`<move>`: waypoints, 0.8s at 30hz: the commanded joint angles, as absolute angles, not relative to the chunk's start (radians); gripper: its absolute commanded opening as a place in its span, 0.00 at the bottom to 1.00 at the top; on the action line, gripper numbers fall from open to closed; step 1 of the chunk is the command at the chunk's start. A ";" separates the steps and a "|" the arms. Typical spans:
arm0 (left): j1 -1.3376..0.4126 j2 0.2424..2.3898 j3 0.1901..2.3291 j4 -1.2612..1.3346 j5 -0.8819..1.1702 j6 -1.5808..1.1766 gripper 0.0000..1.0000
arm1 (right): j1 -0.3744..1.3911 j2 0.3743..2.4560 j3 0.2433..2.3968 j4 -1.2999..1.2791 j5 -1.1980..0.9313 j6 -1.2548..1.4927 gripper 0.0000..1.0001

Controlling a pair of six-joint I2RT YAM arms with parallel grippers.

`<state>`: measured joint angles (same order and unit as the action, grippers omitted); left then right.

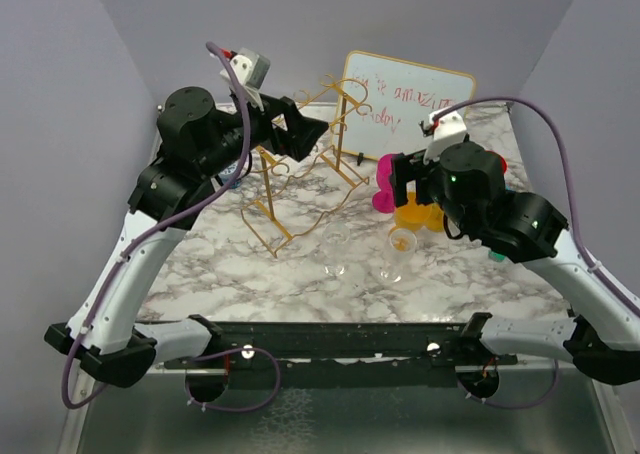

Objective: Take the wine glass off the wine glass rack
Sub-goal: Reset both arms

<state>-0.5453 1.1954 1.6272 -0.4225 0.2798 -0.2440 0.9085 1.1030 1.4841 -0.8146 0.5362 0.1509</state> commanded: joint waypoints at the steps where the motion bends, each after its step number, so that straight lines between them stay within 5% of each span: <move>1: -0.541 1.252 1.744 -0.535 0.063 -0.161 0.99 | 0.867 1.148 1.540 -0.715 0.701 0.105 0.90; 9: -0.379 1.355 1.901 -0.702 -0.069 -0.046 0.99 | 0.451 1.270 1.676 -0.716 0.331 0.124 0.91; 14: -0.089 1.340 1.824 -0.731 -0.032 -0.103 0.99 | 0.265 1.380 1.757 -0.755 0.136 0.215 0.91; 17: 0.100 1.277 1.735 -0.724 0.075 -0.169 0.99 | 0.211 1.375 1.711 -0.735 0.177 0.195 0.91; 24: 0.150 1.094 1.414 -0.672 0.019 -0.246 0.99 | 0.130 1.317 1.597 -0.704 0.213 0.232 0.92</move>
<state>0.1486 1.2118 1.5311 -0.6857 0.0128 -0.1852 0.1493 1.3777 1.6501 -0.7288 0.2379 0.1909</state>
